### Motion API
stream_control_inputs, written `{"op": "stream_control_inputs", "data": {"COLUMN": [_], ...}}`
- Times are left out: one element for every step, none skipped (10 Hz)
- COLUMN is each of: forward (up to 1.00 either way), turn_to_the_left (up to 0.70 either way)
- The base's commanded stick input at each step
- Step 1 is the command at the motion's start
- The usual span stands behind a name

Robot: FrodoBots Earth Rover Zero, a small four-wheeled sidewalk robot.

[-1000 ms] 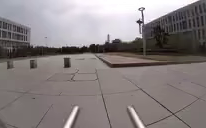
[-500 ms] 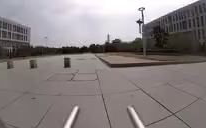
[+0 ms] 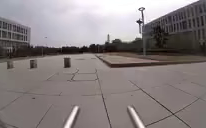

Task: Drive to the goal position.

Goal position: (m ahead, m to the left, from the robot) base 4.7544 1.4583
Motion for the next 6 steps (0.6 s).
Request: {"op": "stream_control_inputs", "data": {"forward": [0.7,0.7,0.7,0.7,0.7,0.7], "turn_to_the_left": [0.0,0.0,0.0,0.0,0.0,0.0]}}
